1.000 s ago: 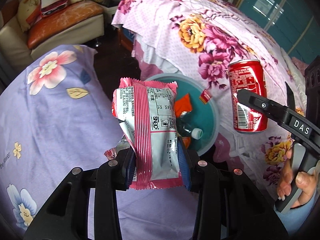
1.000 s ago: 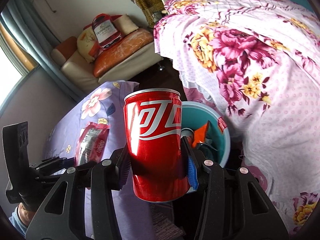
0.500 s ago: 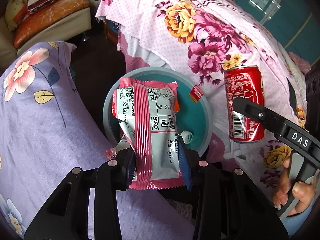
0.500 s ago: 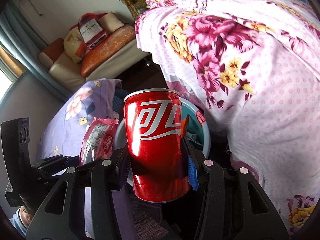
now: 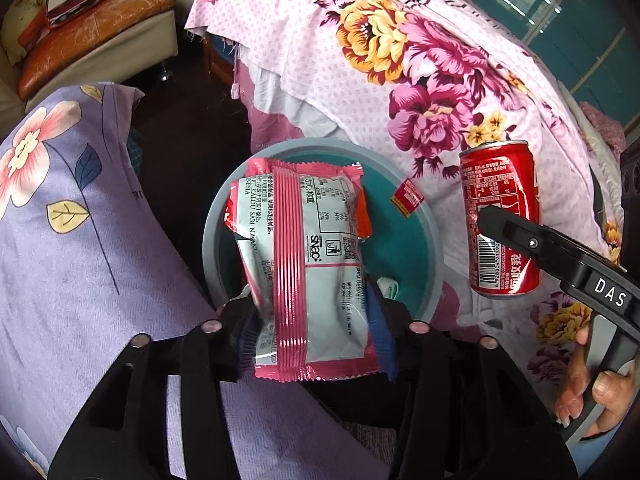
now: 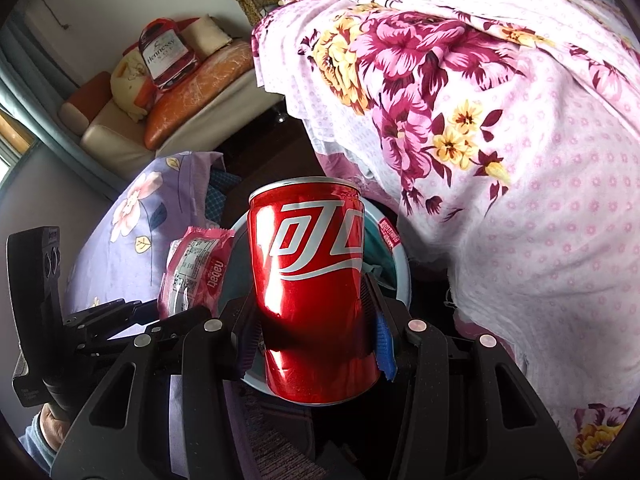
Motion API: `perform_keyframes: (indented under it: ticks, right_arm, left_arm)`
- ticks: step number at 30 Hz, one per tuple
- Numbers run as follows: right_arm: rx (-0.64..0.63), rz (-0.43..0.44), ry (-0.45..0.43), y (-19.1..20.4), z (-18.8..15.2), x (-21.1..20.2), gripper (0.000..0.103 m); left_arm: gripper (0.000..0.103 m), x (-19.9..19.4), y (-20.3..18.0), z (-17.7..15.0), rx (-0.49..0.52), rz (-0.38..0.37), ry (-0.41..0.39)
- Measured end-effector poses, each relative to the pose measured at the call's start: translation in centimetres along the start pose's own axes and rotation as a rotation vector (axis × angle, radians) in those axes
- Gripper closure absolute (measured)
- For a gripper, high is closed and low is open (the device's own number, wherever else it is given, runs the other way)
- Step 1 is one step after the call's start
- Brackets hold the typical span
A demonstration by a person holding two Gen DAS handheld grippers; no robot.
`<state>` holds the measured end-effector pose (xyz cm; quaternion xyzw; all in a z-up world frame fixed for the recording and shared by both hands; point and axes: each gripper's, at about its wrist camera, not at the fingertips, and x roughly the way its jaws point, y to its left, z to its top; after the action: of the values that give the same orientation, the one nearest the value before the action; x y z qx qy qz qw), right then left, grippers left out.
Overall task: Collect trash
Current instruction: 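Open the left tool to drop the packet while the right tool drops the can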
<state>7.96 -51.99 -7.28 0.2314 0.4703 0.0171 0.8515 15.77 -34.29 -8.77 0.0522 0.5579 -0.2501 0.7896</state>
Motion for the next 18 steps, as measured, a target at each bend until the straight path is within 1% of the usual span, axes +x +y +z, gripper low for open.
perform_keyframes:
  ticks: [1, 2, 3, 4, 11, 16, 18]
  right_arm:
    - [0.004, -0.005, 0.001, -0.1, 0.0, 0.1, 0.058]
    - [0.007, -0.009, 0.002, -0.1, 0.1, 0.2, 0.058]
    - [0.008, -0.011, 0.003, -0.2, 0.1, 0.2, 0.058]
    - [0.012, -0.017, 0.006, -0.4, 0.0, 0.3, 0.058]
    - [0.005, -0.027, 0.014, 0.0, 0.5, 0.7, 0.058]
    - [-0.012, -0.032, 0.021, 0.8, 0.6, 0.9, 0.058]
    - [-0.018, -0.037, 0.022, 1.2, 0.5, 0.9, 0.058]
  left_arm:
    - [0.033, 0.0, 0.0, 0.1, -0.001, 0.004, -0.003]
    - [0.028, -0.1, 0.1, 0.1, -0.004, 0.012, -0.010]
    - [0.017, -0.1, 0.2, 0.1, -0.007, 0.020, -0.016]
    - [0.010, -0.2, 0.4, 0.0, -0.013, 0.031, -0.021]
    - [0.010, -1.1, 2.0, -0.6, -0.075, 0.040, -0.030]
    - [0.010, -2.2, 2.7, -1.2, -0.095, 0.078, -0.046]
    - [0.010, -2.4, 3.1, -1.3, -0.104, 0.080, -0.049]
